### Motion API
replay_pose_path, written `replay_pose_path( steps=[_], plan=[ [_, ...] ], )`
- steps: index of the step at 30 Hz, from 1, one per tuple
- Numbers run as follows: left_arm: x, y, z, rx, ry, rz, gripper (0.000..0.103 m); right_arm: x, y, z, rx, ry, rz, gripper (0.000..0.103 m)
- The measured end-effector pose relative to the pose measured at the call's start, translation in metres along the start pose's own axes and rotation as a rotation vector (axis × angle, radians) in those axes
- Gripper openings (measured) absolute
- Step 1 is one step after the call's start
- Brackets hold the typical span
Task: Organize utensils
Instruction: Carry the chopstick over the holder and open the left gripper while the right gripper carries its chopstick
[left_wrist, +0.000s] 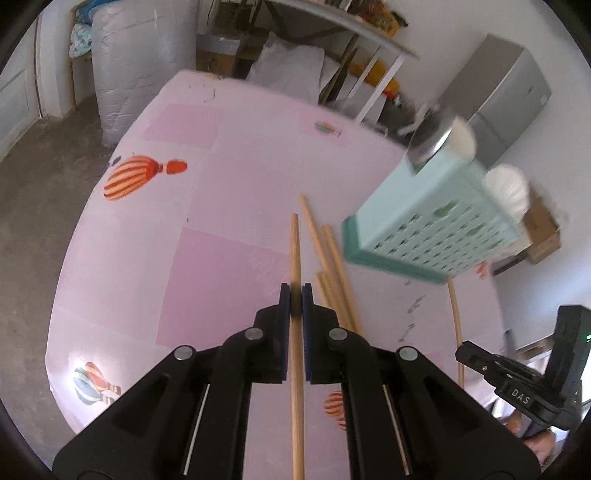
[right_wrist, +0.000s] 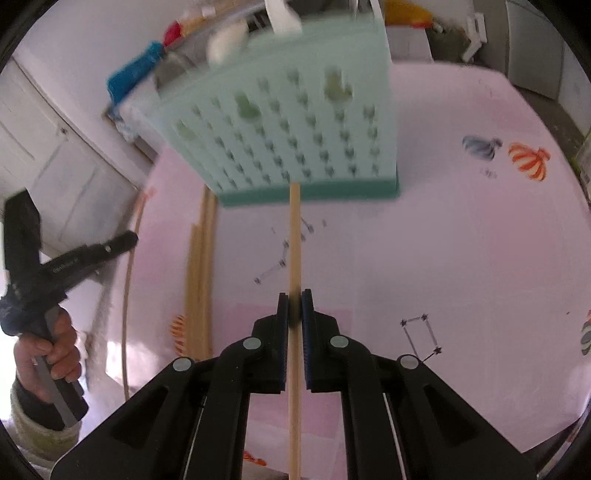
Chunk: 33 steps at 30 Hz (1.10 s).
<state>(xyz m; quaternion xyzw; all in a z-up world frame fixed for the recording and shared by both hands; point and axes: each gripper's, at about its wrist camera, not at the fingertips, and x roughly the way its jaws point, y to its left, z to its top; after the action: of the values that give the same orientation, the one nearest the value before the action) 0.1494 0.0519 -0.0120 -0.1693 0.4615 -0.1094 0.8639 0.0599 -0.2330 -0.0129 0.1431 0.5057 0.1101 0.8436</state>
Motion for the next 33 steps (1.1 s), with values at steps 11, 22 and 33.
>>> replay_pose_path(
  steps=[11, 22, 33],
  plan=[
    [-0.091, -0.039, 0.029, 0.062, -0.254, -0.15, 0.004, -0.068, -0.014, 0.01, 0.064, -0.251, 0.111, 0.007],
    [-0.131, -0.143, 0.093, 0.197, -0.451, -0.308, 0.004, -0.087, -0.028, 0.012, 0.118, -0.329, 0.194, 0.007],
    [-0.066, -0.223, 0.137, 0.203, -0.611, -0.245, 0.004, -0.106, -0.056, 0.015, 0.166, -0.377, 0.236, 0.007]
  ],
)
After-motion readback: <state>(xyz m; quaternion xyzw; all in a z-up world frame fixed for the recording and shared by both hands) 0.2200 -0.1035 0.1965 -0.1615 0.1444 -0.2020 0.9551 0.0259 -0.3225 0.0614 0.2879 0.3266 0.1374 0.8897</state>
